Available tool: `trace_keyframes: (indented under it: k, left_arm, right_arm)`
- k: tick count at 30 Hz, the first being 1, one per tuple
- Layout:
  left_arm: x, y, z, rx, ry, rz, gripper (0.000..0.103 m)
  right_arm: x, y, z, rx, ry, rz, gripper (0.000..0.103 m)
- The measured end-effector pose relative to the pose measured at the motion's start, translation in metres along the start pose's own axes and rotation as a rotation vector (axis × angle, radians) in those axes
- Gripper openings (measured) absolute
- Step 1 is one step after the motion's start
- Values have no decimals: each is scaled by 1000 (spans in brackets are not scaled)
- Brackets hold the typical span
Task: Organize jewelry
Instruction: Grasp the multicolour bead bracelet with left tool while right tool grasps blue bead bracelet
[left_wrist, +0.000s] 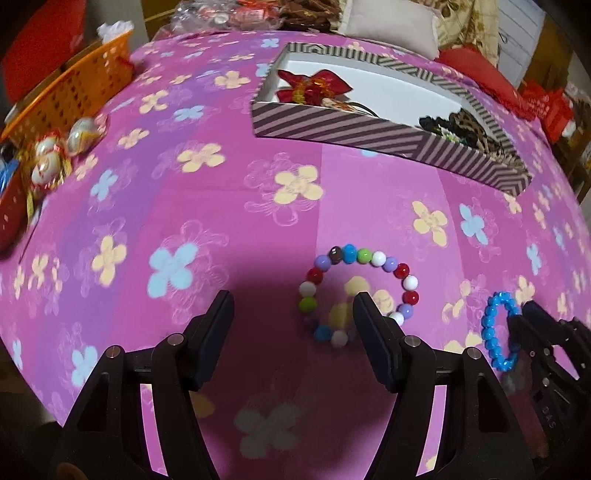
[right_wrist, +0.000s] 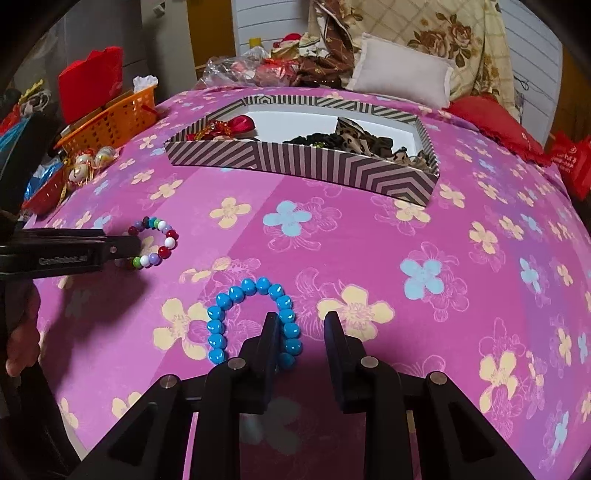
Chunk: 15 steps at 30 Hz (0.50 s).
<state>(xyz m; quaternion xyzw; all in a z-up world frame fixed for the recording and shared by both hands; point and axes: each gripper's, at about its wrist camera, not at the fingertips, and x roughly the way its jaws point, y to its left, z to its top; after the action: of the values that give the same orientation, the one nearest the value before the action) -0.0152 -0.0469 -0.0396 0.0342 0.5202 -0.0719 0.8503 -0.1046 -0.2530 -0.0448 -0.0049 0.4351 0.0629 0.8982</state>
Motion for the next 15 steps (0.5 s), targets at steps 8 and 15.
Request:
trace_keyframes:
  k: [8,15]
  left_arm:
    - [2,-2,7,46,-30,-52,10]
    - [-13,12,7,-1,-18,-157,8]
  right_arm:
    - [0,-9,-1,52,-28,54,8]
    - [-18,-8,2,70,-69,82,8]
